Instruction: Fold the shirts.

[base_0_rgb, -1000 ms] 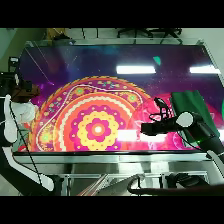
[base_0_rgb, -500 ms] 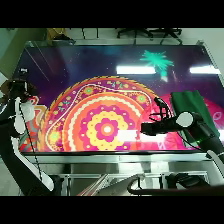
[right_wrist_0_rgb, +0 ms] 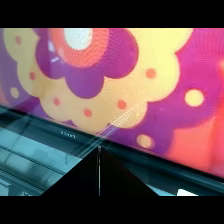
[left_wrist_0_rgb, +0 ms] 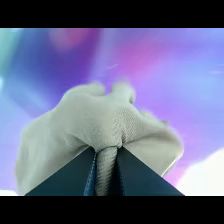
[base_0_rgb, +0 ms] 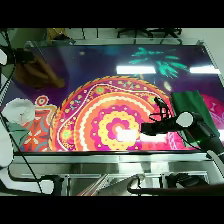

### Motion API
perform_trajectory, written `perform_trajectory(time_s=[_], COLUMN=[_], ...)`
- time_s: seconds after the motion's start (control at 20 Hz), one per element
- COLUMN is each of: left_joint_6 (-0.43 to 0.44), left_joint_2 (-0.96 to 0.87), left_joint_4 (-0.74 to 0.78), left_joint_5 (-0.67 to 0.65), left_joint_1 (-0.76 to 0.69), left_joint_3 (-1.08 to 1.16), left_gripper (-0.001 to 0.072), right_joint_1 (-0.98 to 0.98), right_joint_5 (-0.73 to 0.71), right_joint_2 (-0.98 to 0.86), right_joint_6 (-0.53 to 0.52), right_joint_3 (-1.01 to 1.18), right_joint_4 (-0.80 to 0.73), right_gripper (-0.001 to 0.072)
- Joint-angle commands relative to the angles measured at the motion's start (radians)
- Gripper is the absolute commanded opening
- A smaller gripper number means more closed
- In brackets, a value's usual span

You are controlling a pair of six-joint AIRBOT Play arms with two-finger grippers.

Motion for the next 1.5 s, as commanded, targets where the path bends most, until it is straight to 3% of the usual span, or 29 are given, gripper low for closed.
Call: perform_trajectory(time_s=[0.0, 0.15, 0.3, 0.45, 0.5, 0.55, 0.8, 0.95, 1.05, 1.25, 1.45], left_joint_6=[0.006, -0.005, -0.063, -0.109, -0.109, -0.119, -0.122, -0.113, -0.104, -0.024, 0.126], left_joint_2=[0.171, 0.248, 0.274, 0.272, 0.272, 0.272, 0.279, 0.339, 0.399, 0.452, 0.313], left_joint_4=[-0.288, -0.361, -0.359, -0.360, -0.360, -0.360, -0.344, -0.352, -0.354, -0.527, -0.723], left_joint_5=[-0.252, -0.314, -0.304, -0.257, -0.246, -0.248, -0.468, -0.499, -0.414, -0.050, 0.192], left_joint_1=[-0.158, -0.356, -0.550, -0.655, -0.665, -0.658, -0.463, -0.348, -0.319, -0.311, -0.311], left_joint_3=[-0.025, -0.171, -0.358, -0.492, -0.509, -0.508, -0.387, -0.529, -0.718, -1.081, -1.163], left_gripper=[0.0019, 0.0019, 0.0020, 0.0051, 0.0367, 0.0624, 0.0628, 0.0628, 0.0628, 0.0628, 0.0628], right_joint_1=[0.001, 0.001, 0.001, 0.001, 0.000, -0.003, -0.164, -0.284, -0.306, -0.288, -0.238], right_joint_5=[0.008, 0.021, 0.020, 0.020, 0.020, 0.019, 0.062, 0.096, 0.116, 0.145, 0.144], right_joint_2=[0.001, 0.001, 0.001, 0.001, 0.001, 0.000, -0.056, -0.121, -0.179, -0.325, -0.448], right_joint_6=[0.000, -0.019, -0.040, -0.045, -0.045, -0.045, -0.079, -0.152, -0.195, -0.228, -0.311], right_joint_3=[0.000, 0.000, 0.001, 0.004, 0.013, 0.029, 0.180, 0.198, 0.198, 0.198, 0.198], right_joint_4=[-0.001, 0.001, 0.003, 0.003, 0.002, 0.002, -0.031, -0.027, -0.028, 0.008, 0.094], right_gripper=[0.0026, 0.0025, 0.0032, 0.0035, 0.0164, 0.0314, 0.0322, 0.0330, 0.0501, 0.0497, 0.0497])
